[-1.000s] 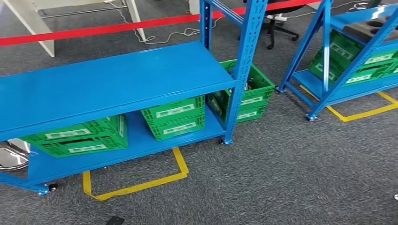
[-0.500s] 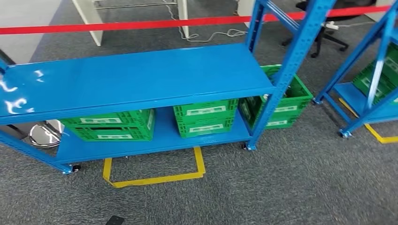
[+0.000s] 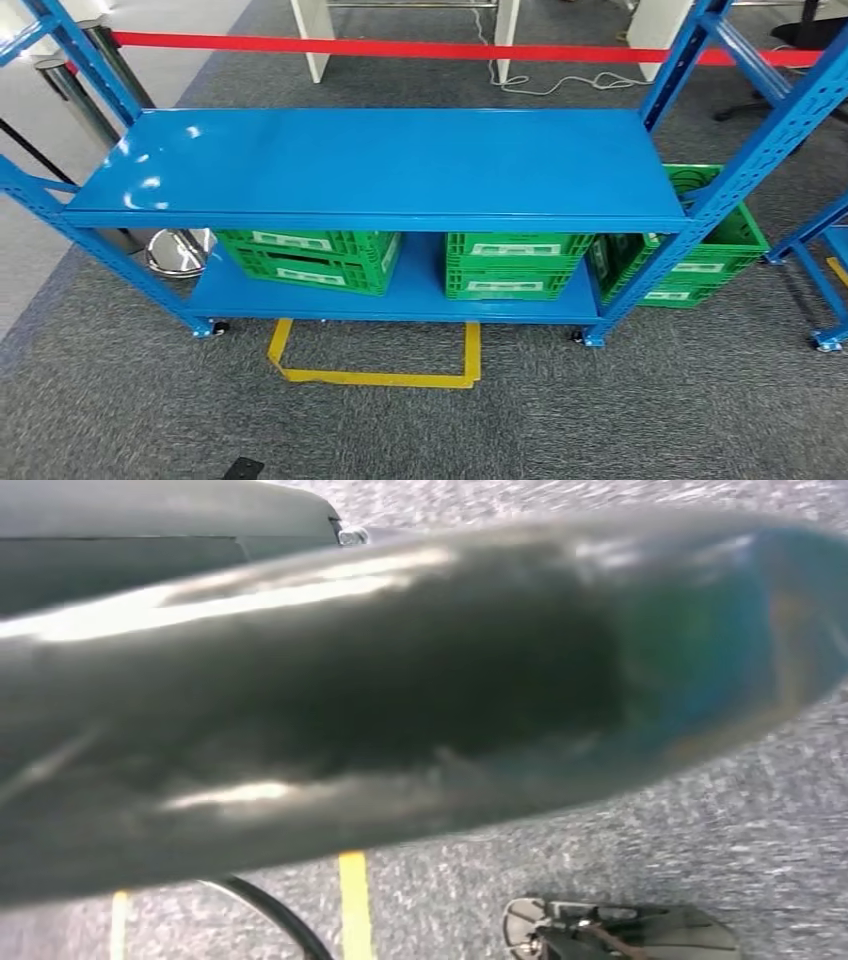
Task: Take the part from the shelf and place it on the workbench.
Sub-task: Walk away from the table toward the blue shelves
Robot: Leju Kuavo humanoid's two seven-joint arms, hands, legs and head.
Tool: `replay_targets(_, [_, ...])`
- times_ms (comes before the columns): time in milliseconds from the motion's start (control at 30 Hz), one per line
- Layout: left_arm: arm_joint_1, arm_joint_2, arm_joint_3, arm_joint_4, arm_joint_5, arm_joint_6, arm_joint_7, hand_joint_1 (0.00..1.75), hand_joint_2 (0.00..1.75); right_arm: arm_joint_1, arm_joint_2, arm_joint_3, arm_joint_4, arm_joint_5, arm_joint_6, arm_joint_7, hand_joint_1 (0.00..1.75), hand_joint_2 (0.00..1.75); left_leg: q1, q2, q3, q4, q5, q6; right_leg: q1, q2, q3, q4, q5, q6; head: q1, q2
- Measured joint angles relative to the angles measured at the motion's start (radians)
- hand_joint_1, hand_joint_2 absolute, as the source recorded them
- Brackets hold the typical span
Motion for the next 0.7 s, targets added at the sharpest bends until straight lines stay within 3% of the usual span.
replay_targets(33, [0.002, 0.0, 0.002, 0.0, 0.002, 0.001, 0.0, 0.0, 0.0, 0.0, 0.0, 0.003, 0.0, 0.006, -0.024, 0.0, 0.0, 0.0, 0.003, -0.008, -0.003, -0.001, 0.002, -0.006, 0.001, -0.01, 0.002, 0.0, 0.001, -0.007, 0.0, 0.0])
replay_targets(100, [0.004, 0.0, 0.007, 0.0, 0.004, 0.003, -0.001, 0.0, 0.0, -0.001, 0.0, 0.007, -0.001, 0.009, -0.059, 0.001, 0.0, 0.0, 0.002, 0.022, -0.013, 0.02, -0.011, -0.016, 0.0, -0.028, 0.008, -0.005, 0.004, -0.02, -0.005, 0.0])
replay_targets(167, [0.0, 0.0, 0.009, 0.0, 0.004, 0.005, -0.003, 0.0, 0.0, 0.0, -0.001, 0.007, -0.001, 0.006, -0.068, 0.003, 0.0, 0.0, 0.001, 0.083, -0.055, 0.112, -0.058, -0.024, 0.001, -0.049, 0.014, -0.009, 0.001, -0.031, -0.011, 0.0])
replay_targets(200, [-0.002, 0.0, 0.01, 0.0, 0.004, 0.006, -0.004, 0.0, 0.0, 0.001, -0.001, 0.007, -0.001, 0.004, -0.067, 0.004, 0.0, 0.0, 0.002, 0.102, -0.088, 0.179, -0.087, -0.027, 0.003, -0.06, 0.016, -0.009, -0.001, -0.034, -0.014, 0.0])
replay_targets(267, [-0.001, 0.0, 0.012, 0.0, 0.004, 0.007, -0.004, 0.0, 0.0, 0.002, -0.001, 0.007, -0.001, 0.001, -0.065, 0.004, 0.0, 0.0, 0.004, 0.115, -0.134, 0.271, -0.109, -0.03, 0.005, -0.078, 0.02, -0.009, -0.007, -0.037, -0.014, 0.0])
replay_targets(300, [0.0, 0.0, 0.013, 0.0, 0.004, 0.008, -0.004, 0.0, 0.0, 0.003, -0.001, 0.007, -0.001, 0.001, -0.065, 0.004, 0.0, 0.0, 0.005, 0.116, -0.133, 0.267, -0.093, -0.03, 0.006, -0.083, 0.023, -0.009, -0.009, -0.036, -0.014, 0.0])
replay_targets(333, [0.002, 0.0, 0.013, 0.0, 0.004, 0.008, -0.004, 0.0, 0.0, 0.002, -0.001, 0.007, -0.001, 0.0, -0.064, 0.004, 0.0, 0.0, 0.005, 0.117, -0.113, 0.225, -0.061, -0.027, 0.006, -0.086, 0.027, -0.009, -0.012, -0.035, -0.014, 0.0])
replay_targets(367, [0.003, 0.0, 0.014, 0.0, 0.004, 0.009, -0.004, 0.0, 0.0, 0.002, -0.001, 0.007, -0.001, -0.001, -0.063, 0.003, 0.0, 0.0, 0.003, 0.117, -0.081, 0.157, -0.024, -0.022, 0.006, -0.089, 0.031, -0.009, -0.014, -0.034, -0.014, 0.0])
replay_targets(433, [0.002, 0.004, 0.015, 0.0, 0.004, 0.007, -0.004, 0.0, 0.0, 0.0, -0.001, 0.007, -0.001, -0.001, -0.06, 0.002, 0.0, 0.0, -0.004, 0.119, -0.022, 0.038, 0.01, -0.008, 0.007, -0.093, 0.035, -0.011, -0.021, -0.025, -0.014, 0.0])
replay_targets(467, [0.001, 0.005, 0.015, 0.0, 0.004, 0.006, -0.004, 0.0, 0.0, 0.0, -0.001, 0.007, -0.001, -0.001, -0.058, 0.001, 0.0, 0.0, -0.008, 0.119, -0.006, 0.006, 0.009, -0.001, 0.006, -0.094, 0.035, -0.014, -0.023, -0.018, -0.014, 0.0])
replay_targets(600, [0.004, 0.008, 0.019, 0.0, 0.004, 0.003, -0.004, 0.0, 0.0, -0.002, -0.001, 0.007, -0.001, 0.0, -0.052, -0.001, 0.0, 0.0, -0.006, 0.118, 0.018, -0.023, 0.001, 0.019, 0.005, -0.098, 0.046, 0.006, -0.022, 0.011, -0.011, 0.0])
replay_targets(633, [0.005, 0.008, 0.02, 0.0, 0.004, 0.003, -0.004, 0.0, 0.0, -0.003, -0.001, 0.007, -0.001, 0.0, -0.051, -0.002, 0.0, 0.0, -0.004, 0.117, 0.026, -0.026, 0.001, 0.023, 0.005, -0.098, 0.034, 0.031, -0.039, 0.013, -0.009, 0.0])
replay_targets(700, [0.003, 0.01, 0.02, 0.0, 0.004, 0.003, -0.004, 0.0, 0.0, -0.006, -0.001, 0.007, -0.001, 0.0, -0.051, -0.002, 0.0, 0.0, -0.005, 0.118, 0.033, -0.028, -0.003, 0.029, 0.006, -0.098, -0.029, 0.133, -0.086, 0.016, -0.004, 0.0])
